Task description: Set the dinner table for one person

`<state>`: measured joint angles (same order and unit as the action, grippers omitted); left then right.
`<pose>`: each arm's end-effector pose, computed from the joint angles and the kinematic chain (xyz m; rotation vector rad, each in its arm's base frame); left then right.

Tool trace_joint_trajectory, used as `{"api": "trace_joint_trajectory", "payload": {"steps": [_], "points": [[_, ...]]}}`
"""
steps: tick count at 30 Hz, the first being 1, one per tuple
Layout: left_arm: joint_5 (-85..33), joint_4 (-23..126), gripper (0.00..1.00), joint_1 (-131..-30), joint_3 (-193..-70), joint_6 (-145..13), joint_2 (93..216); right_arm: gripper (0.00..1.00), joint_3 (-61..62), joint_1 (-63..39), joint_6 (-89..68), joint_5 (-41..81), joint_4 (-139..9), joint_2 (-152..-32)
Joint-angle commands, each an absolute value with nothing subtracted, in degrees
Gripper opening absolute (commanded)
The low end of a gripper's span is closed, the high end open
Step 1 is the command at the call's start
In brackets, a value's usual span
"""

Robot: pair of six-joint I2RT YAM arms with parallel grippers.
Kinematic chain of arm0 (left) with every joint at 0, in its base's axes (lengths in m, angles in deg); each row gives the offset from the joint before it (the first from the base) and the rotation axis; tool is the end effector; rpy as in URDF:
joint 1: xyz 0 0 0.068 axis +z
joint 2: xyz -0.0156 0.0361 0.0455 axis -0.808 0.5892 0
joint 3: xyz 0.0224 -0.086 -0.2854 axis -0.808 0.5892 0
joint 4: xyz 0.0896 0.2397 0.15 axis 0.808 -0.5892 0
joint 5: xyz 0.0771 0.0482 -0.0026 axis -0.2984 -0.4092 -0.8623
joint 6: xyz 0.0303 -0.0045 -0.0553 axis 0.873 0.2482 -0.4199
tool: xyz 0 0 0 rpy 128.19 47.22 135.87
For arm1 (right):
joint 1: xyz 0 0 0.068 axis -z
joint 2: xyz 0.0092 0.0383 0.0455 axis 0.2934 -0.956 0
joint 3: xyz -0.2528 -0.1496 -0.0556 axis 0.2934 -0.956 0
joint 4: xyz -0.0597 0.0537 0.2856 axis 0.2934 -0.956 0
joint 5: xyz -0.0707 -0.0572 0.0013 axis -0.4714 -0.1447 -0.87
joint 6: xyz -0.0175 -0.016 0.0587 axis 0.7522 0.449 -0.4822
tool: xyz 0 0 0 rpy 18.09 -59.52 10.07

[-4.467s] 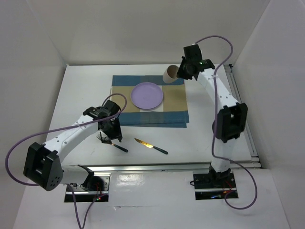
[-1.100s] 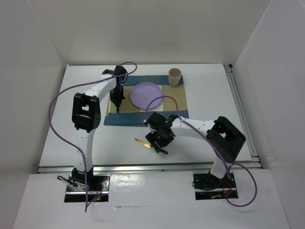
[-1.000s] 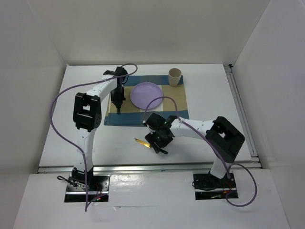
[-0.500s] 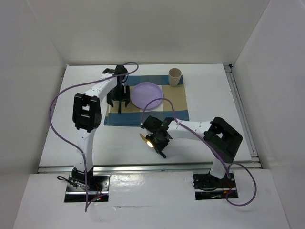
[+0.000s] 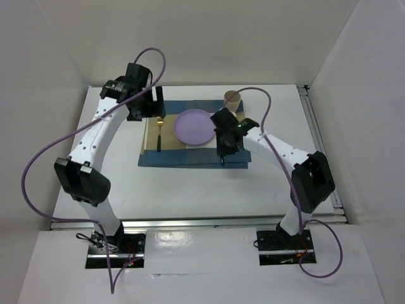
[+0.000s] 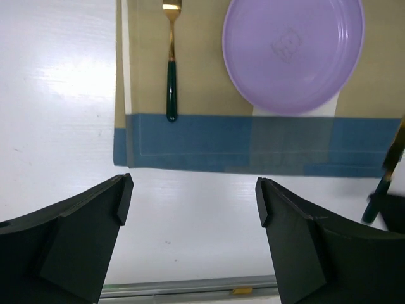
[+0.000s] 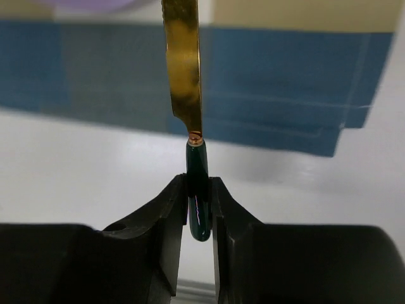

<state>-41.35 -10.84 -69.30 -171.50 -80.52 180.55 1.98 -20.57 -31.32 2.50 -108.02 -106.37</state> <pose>0.4105 -0.1066 0.4137 -0.2890 2.4292 -0.1673 0.3149 0.2326 0.2645 -0.1735 2.6315 0.1704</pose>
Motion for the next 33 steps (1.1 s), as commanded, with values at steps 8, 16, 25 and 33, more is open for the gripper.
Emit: {"api": "trace_joint_trajectory", "payload": {"steps": [8, 16, 25, 33], "points": [[-37.16, -1.75, 1.00, -71.83, -148.03, -87.43, 164.89, 0.00, 14.60, -8.60, -33.42, -1.24, -101.41, -124.10], [-37.51, -1.66, 1.00, -73.06, -142.84, -87.44, 161.73, 0.15, 23.49, -6.76, -29.46, -1.33, -100.71, -133.27], [-41.37, -3.77, 1.00, -73.59, -146.60, -86.91, 161.11, 0.84, 25.26, -5.70, -30.86, -1.41, -107.37, -126.80], [-44.89, -2.71, 1.00, -73.59, -148.64, -86.29, 159.44, 1.00, 12.96, -1.76, -35.78, -4.40, -110.19, -105.87]]}}
